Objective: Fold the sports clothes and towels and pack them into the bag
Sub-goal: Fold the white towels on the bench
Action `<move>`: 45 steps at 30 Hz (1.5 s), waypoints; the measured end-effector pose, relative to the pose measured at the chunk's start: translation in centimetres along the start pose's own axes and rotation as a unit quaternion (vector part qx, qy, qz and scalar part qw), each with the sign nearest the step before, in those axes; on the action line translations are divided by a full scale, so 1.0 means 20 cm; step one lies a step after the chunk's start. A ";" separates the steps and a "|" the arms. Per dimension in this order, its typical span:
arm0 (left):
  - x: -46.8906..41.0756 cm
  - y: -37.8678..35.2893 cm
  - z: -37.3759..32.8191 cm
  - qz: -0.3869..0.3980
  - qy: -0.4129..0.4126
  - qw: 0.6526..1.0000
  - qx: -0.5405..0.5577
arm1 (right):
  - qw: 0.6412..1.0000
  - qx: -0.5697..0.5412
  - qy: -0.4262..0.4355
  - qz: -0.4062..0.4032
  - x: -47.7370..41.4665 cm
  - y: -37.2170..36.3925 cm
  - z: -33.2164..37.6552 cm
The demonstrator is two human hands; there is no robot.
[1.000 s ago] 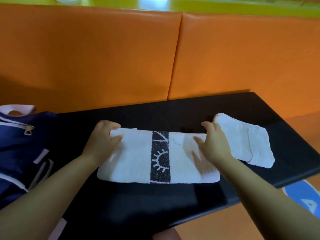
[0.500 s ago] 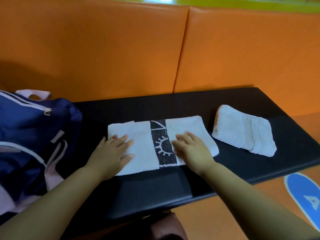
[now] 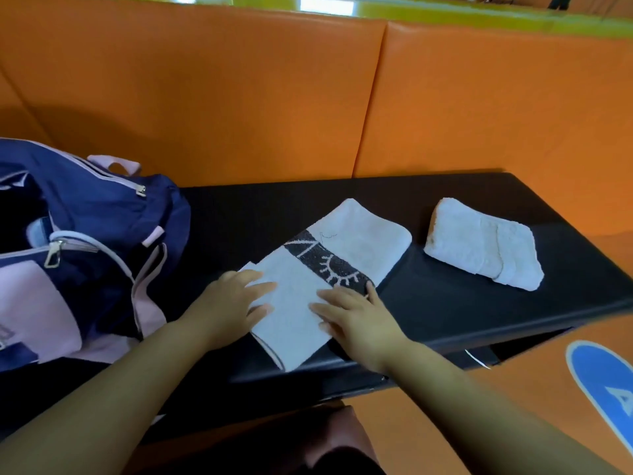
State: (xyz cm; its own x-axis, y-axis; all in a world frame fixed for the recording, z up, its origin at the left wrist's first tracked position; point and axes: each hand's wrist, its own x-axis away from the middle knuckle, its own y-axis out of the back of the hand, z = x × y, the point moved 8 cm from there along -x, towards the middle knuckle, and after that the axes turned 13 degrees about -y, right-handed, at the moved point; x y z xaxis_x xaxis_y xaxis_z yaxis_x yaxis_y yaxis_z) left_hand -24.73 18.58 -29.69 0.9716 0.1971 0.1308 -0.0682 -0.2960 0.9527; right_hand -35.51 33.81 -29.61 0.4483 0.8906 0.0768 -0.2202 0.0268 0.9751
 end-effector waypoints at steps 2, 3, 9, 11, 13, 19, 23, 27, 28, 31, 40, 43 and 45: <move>0.04 -0.01 -0.05 0.003 -0.005 1.000 -0.006 | 0.999 0.030 -0.029 0.006 0.03 0.01 -0.09; 0.06 -0.03 -0.09 0.008 -0.017 1.000 -0.002 | 0.998 0.045 -0.044 0.016 0.04 0.02 -0.13; 0.13 -0.10 -0.24 0.008 -0.119 0.993 -0.008 | 0.997 0.054 -0.026 0.040 0.20 0.06 -0.23; 0.14 -0.12 -0.25 0.008 -0.147 0.989 -0.017 | 0.995 0.077 0.000 0.062 0.26 0.01 -0.22; 0.14 -0.16 -0.25 0.037 -0.164 0.986 -0.022 | 0.993 0.104 0.008 0.059 0.27 -0.02 -0.22; 0.18 -0.16 -0.25 0.010 -0.152 0.988 -0.006 | 0.996 0.085 0.011 -0.035 0.25 -0.03 -0.17; 0.22 -0.14 -0.26 -0.024 -0.174 0.984 0.006 | 0.997 -0.052 0.008 -0.056 0.27 0.04 -0.19; 0.25 -0.08 -0.26 -0.059 -0.194 0.978 0.046 | 0.965 -0.259 -0.048 0.013 0.27 0.15 -0.23; 0.25 -0.07 -0.25 -0.067 -0.193 0.977 0.055 | 0.951 -0.302 -0.059 0.025 0.27 0.19 -0.23; 0.20 0.02 -0.25 -0.123 -0.184 0.969 0.112 | 0.902 -0.417 -0.098 0.058 0.26 0.24 -0.24; 0.05 0.11 -0.19 -0.137 -0.017 0.915 0.379 | 0.845 -0.510 -0.119 0.107 0.14 0.30 -0.29; 0.00 0.13 -0.18 -0.164 0.001 0.893 0.420 | 0.870 -0.461 -0.109 0.137 0.12 0.24 -0.31; -0.03 0.14 -0.16 -0.182 0.028 0.877 0.444 | 0.857 -0.486 -0.118 0.126 0.09 0.23 -0.33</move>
State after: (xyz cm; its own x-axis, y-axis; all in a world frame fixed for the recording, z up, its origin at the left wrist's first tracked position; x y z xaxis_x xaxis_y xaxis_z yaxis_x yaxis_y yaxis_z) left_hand -26.15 20.66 -26.21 0.8778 0.4682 -0.1010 0.4720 -0.8098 0.3485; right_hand -41.48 38.49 -26.47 0.4181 0.8100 0.4112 -0.9017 0.3155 0.2956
